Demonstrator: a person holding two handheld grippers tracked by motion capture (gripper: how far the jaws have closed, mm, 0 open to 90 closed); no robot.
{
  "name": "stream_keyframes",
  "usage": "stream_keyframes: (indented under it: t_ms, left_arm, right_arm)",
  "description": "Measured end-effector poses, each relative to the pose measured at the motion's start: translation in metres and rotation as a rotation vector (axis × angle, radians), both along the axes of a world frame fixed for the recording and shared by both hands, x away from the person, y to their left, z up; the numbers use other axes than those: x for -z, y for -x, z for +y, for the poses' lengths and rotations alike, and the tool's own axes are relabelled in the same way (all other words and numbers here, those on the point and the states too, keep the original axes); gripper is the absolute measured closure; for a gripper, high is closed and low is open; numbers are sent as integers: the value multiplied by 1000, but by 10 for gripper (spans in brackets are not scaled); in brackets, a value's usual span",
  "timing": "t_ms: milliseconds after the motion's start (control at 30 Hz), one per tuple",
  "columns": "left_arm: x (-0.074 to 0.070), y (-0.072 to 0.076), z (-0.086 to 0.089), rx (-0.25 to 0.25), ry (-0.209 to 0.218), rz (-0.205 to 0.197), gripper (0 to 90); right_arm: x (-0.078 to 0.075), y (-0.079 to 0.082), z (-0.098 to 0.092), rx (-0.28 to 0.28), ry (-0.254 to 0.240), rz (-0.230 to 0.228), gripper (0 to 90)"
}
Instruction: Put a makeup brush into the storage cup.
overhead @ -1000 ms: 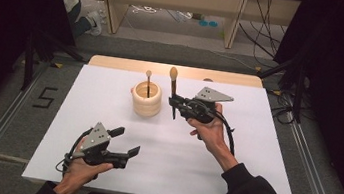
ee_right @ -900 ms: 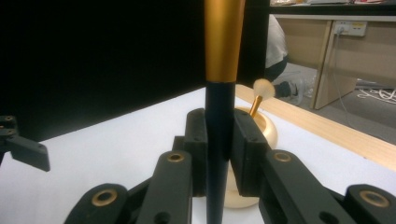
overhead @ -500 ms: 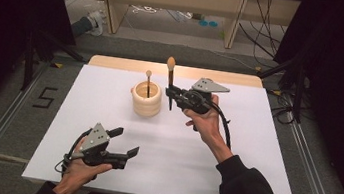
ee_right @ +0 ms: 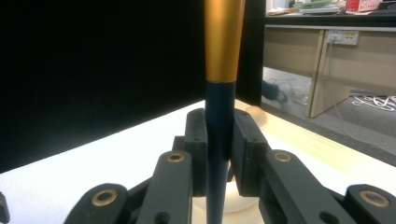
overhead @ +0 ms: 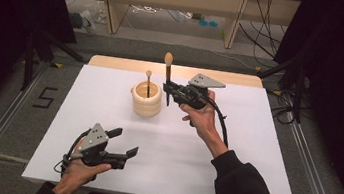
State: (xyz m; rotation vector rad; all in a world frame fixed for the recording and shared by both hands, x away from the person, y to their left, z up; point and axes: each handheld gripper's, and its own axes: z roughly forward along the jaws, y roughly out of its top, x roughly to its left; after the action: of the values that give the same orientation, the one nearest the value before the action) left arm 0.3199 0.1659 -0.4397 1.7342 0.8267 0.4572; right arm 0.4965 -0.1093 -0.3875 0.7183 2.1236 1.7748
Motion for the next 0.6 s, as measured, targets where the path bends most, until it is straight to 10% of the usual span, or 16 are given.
stream_keyframes:
  t_ms: [600]
  left_arm:
    - [0,-1,0,-13,-6,-13,158]
  right_arm:
    - [-2,-7,8,1,-17,-13,784]
